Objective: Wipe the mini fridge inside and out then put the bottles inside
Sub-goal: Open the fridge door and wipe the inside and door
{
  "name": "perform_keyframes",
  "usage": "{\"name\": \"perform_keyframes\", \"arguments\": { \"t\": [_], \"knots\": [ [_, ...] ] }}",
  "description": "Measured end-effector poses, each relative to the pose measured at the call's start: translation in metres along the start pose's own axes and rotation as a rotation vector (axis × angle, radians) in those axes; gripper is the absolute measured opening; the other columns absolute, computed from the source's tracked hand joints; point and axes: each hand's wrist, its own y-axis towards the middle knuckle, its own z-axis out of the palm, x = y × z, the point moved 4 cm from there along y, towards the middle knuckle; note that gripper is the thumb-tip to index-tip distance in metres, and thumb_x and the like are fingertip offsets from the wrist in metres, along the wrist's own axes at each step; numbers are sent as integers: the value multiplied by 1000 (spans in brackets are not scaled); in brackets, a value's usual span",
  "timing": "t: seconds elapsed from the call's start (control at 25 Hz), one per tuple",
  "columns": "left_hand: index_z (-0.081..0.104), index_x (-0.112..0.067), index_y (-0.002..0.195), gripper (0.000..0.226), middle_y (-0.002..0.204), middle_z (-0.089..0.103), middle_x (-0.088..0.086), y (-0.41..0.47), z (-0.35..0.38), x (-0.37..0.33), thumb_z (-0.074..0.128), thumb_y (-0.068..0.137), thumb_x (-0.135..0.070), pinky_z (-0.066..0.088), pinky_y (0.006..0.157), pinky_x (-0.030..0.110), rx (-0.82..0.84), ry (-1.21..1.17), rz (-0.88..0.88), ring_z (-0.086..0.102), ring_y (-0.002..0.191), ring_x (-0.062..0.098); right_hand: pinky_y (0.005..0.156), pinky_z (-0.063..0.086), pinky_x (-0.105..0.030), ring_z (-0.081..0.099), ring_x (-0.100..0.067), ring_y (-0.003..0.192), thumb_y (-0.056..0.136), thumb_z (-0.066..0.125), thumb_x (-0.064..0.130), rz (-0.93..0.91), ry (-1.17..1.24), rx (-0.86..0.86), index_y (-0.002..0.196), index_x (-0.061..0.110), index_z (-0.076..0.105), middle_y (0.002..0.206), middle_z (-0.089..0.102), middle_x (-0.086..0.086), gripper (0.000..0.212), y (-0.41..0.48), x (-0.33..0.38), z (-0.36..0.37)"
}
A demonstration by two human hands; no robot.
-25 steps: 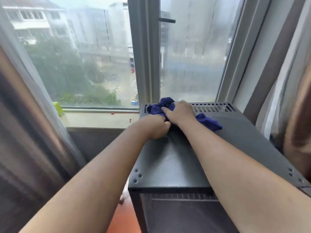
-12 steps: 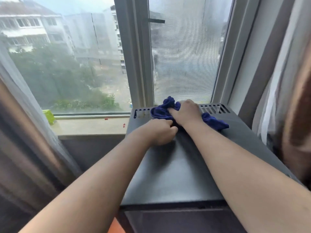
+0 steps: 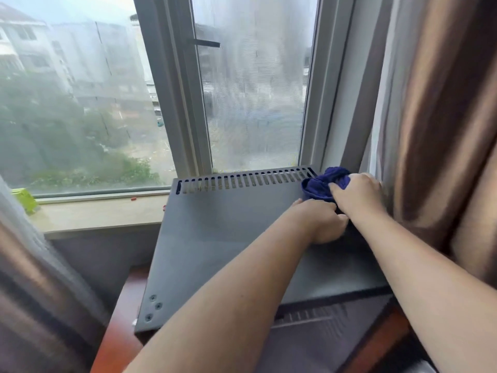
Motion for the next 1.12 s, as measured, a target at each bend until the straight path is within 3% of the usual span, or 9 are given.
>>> {"name": "perform_keyframes", "arguments": {
  "t": [0.16,0.28,0.36,0.44,0.52,0.68,0.92,1.0,1.12],
  "knots": [
    [60,-12,127,48,139,61,15,-63,-4,44,33,100,-40,26,118,42,-75,49,-80,49,134,30,97,48,-44,57,-41,119,92,63,52,-167,-56,118,108,10,72,121,66,-16,46,-55,73,18],
    [53,-16,94,29,122,66,12,-131,-12,96,31,103,-33,30,105,40,-95,99,-148,54,116,27,96,47,-44,55,-40,117,92,59,55,-306,5,255,106,13,70,118,66,-12,46,-115,138,40],
    [41,-21,78,31,113,64,12,-177,-16,126,25,102,-34,29,91,37,-102,111,-186,52,102,28,97,47,-45,54,-39,117,93,58,55,-384,45,321,106,14,69,117,64,-11,44,-156,174,50],
    [34,-25,73,35,108,64,10,-217,-15,145,10,91,-43,28,86,34,-140,115,-202,50,96,27,97,47,-45,52,-37,118,95,58,53,-441,69,357,109,15,68,120,61,-9,43,-191,199,53],
    [43,-22,79,39,105,64,8,-245,-12,154,10,89,-40,36,90,37,-166,65,-216,52,98,26,97,45,-44,51,-35,118,96,58,53,-478,90,356,108,15,67,121,60,-8,41,-216,208,50],
    [45,-20,75,40,83,55,-3,-264,-4,137,16,86,-44,38,84,39,-199,28,-224,49,87,23,94,46,-45,52,-35,115,96,60,54,-506,153,344,94,18,57,118,59,-9,35,-237,187,30],
    [45,-20,74,28,92,58,3,-220,16,28,39,98,-34,29,81,35,-199,-26,-257,43,92,23,95,47,-42,55,-36,117,93,61,56,-371,80,298,113,15,69,117,63,-11,47,-197,88,-24],
    [44,-19,74,29,100,64,9,-187,28,-18,40,98,-35,31,86,36,-185,-7,-177,47,96,27,97,46,-42,54,-38,120,92,60,57,-281,18,220,117,15,69,121,62,-13,50,-172,38,-44],
    [52,-19,87,28,115,71,11,-153,48,-69,37,92,-42,33,107,39,-238,10,-66,57,116,29,98,49,-44,57,-41,119,88,63,59,-165,-15,102,111,15,71,119,64,-17,50,-146,-22,-68]
  ]
}}
